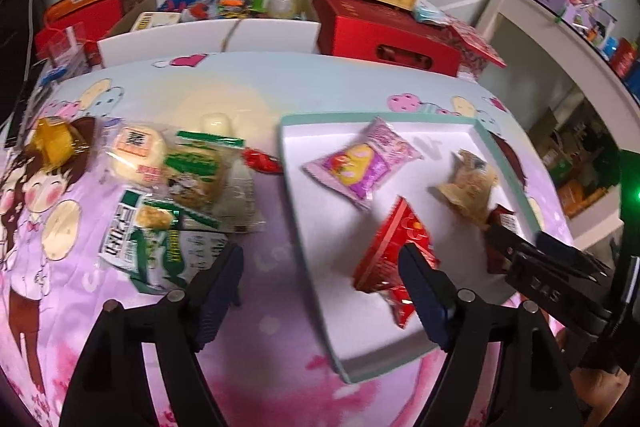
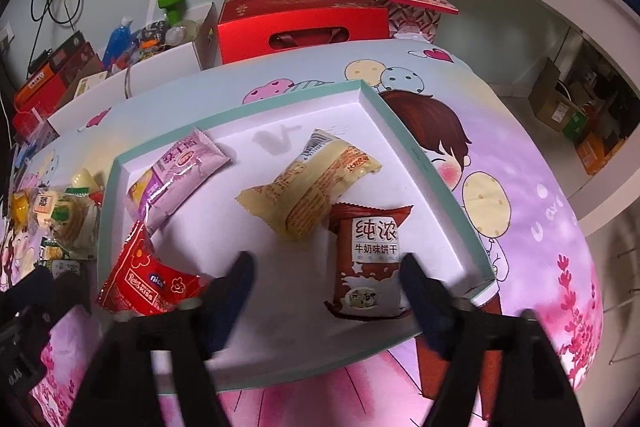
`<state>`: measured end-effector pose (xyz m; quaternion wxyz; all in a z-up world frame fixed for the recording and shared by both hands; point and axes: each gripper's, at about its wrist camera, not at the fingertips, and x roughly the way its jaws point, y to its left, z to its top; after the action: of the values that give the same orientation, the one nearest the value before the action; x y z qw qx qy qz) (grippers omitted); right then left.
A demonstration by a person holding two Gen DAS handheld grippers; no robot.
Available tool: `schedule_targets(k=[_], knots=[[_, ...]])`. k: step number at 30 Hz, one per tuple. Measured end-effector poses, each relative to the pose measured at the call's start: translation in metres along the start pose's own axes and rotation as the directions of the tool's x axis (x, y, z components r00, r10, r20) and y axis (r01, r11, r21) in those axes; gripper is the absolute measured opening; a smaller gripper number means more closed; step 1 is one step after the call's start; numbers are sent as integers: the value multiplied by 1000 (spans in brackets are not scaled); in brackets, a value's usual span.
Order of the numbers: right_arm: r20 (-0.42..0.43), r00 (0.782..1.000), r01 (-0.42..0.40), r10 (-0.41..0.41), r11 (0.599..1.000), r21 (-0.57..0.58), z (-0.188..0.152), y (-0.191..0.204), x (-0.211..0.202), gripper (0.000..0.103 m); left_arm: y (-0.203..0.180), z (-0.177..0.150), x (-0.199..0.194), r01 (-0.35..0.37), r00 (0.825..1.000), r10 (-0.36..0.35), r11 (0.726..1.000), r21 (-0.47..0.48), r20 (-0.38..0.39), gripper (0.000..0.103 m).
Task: Organize snacks
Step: 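Withdraw both open tools from the tray toward the remaining snacks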
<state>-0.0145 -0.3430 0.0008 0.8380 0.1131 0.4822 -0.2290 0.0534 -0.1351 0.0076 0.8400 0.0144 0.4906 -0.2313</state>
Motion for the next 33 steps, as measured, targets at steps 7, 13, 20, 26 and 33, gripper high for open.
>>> schedule_targets(k=[7, 13, 20, 26, 33], knots=[[-19, 1000, -17, 17, 1000, -5, 0, 3, 5, 85, 14, 0, 0, -76, 997, 77, 997, -29, 22, 97], [-25, 1000, -14, 14, 1000, -1, 0, 2, 7, 86, 21, -1, -1, -105, 994, 107, 993, -48, 31, 99], [-13, 999, -32, 33, 999, 29, 1, -3, 5, 103, 28, 0, 1, -124, 992, 126, 989, -76, 20, 100], [-14, 999, -30, 31, 999, 25, 2, -1, 5, 103, 32, 0, -2, -118, 993, 120, 989, -93, 20, 100], [24, 999, -38, 38, 999, 31, 5, 1, -4, 103, 56, 5, -11, -114, 993, 118, 982, -154, 19, 100]])
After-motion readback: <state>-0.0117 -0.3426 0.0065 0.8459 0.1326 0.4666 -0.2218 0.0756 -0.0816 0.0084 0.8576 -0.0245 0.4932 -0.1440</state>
